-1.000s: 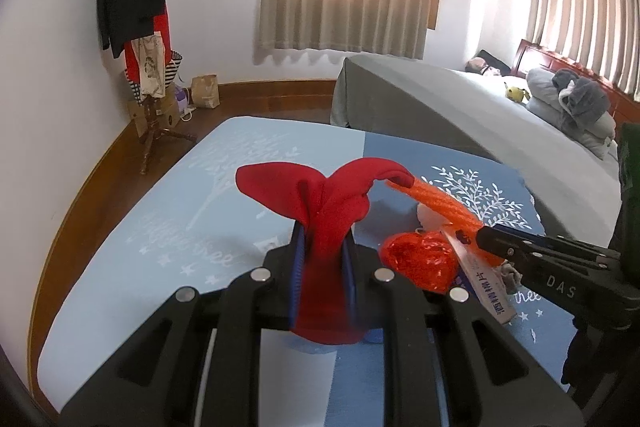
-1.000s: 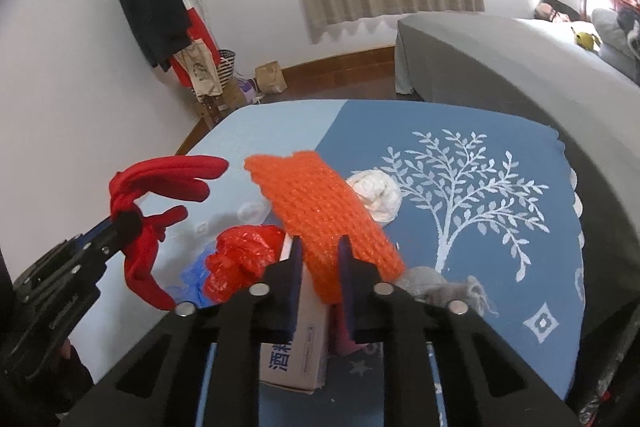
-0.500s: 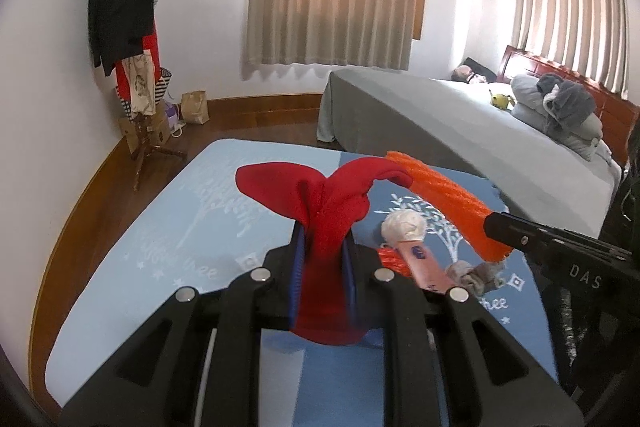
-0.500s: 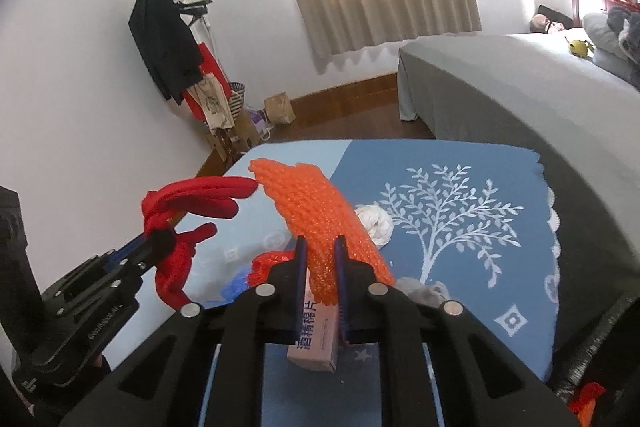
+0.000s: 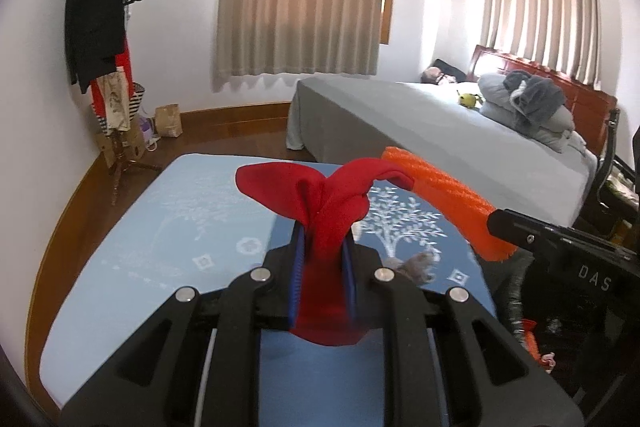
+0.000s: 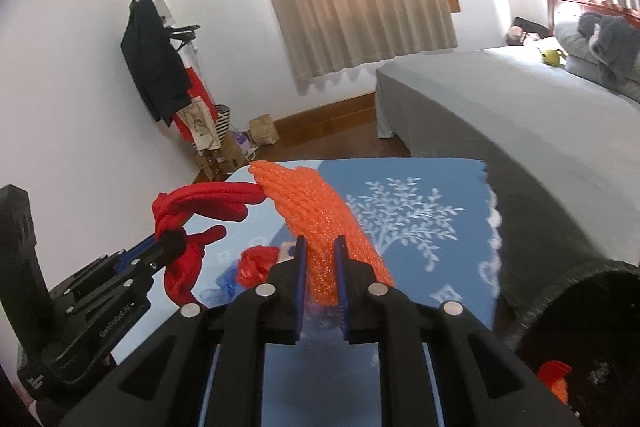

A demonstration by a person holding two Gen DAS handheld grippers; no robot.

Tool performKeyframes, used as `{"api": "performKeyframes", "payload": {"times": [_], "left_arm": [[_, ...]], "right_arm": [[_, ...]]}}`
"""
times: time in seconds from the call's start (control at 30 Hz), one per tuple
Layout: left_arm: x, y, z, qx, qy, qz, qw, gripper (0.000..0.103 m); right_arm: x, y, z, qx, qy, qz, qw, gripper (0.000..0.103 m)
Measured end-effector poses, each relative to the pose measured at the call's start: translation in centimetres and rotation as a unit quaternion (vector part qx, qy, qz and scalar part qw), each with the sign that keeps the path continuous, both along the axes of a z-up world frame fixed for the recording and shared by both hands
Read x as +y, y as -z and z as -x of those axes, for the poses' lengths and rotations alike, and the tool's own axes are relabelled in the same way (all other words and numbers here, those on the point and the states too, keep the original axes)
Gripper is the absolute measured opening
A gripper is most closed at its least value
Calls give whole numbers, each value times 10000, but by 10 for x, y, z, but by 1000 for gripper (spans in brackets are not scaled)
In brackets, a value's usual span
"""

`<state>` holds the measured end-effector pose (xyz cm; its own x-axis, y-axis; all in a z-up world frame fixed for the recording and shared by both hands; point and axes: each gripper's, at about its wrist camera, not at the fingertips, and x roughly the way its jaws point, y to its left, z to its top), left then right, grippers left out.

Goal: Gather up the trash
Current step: 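Carry the red cloth and orange net over the black bin and open both tools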

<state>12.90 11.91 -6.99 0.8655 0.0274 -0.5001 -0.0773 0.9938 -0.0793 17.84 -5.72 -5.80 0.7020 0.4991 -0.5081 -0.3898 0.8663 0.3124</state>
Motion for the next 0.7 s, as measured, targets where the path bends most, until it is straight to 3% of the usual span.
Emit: {"api": "performKeyframes", "payload": {"times": [0.37,0.7], "left_arm": [[-68,0,6,-45,726,108,9973,16],[-146,4,12,-90,1632,125,9865,16]], "right_arm": [[-76,-3,36,-8,709,165,9973,13],[-153,6,72,103,1537,347,9875,13]]}}
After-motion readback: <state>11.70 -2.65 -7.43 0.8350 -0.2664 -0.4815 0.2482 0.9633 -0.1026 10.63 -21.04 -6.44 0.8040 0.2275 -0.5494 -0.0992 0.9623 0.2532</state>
